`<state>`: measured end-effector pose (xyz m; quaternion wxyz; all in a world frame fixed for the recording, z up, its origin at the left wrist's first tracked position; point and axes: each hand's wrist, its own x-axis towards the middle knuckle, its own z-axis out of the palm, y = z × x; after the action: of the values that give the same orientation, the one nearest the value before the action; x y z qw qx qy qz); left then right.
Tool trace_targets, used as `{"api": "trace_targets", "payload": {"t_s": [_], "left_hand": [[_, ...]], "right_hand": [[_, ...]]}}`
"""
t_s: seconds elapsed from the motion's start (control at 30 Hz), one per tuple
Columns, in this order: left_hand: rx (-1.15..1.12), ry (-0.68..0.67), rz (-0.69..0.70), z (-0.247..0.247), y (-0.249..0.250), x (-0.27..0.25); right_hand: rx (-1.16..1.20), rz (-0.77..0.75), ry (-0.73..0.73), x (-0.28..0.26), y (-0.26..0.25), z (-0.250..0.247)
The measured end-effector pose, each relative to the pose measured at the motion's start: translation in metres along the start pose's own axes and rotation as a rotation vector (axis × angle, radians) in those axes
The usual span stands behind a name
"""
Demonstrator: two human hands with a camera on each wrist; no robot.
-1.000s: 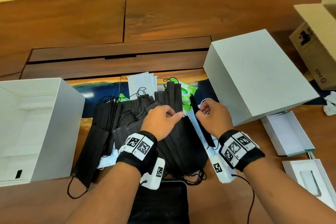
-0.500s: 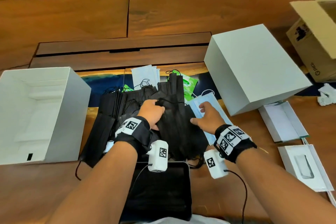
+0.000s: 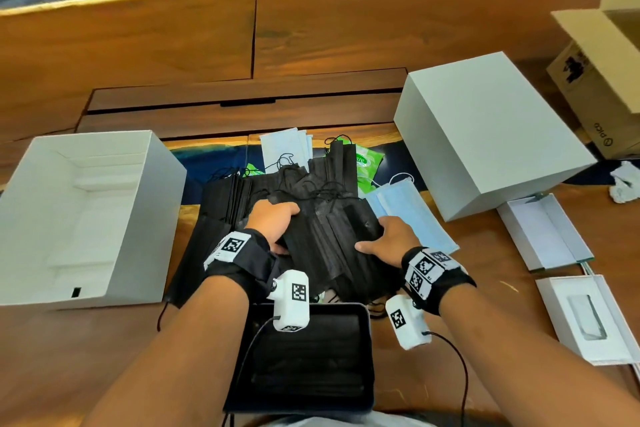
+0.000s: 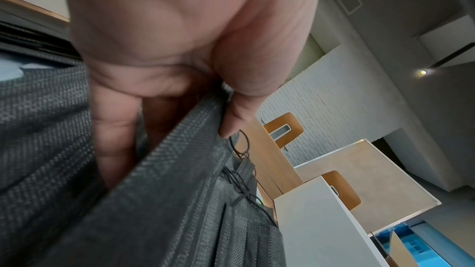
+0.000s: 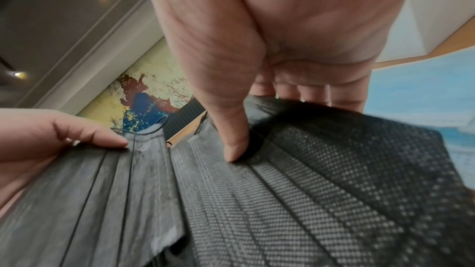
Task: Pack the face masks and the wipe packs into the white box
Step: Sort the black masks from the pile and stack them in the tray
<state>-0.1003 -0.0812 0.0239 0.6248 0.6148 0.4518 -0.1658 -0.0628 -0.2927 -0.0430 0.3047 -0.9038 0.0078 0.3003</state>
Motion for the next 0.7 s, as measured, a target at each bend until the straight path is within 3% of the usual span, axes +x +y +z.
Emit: {"api": "trace_targets", "payload": {"t_s": [0.3, 0.43, 0.7], "left_hand": [[-0.049, -0.021, -0.006, -0.015, -0.009, 0.010], [-0.002, -0.027, -0.031, -0.021, -0.014, 0.016], [-0.032, -0.120, -0.052, -0.028, -0.016, 0.020]], "right_hand": [[-0.107, -0.052, 0.158, -0.014, 0.007, 0.004], [-0.150, -0.139, 0.117, -0.012, 0.001, 0.015], [-0.033, -0.077, 0.078, -0.012, -0.015, 0.017]]}}
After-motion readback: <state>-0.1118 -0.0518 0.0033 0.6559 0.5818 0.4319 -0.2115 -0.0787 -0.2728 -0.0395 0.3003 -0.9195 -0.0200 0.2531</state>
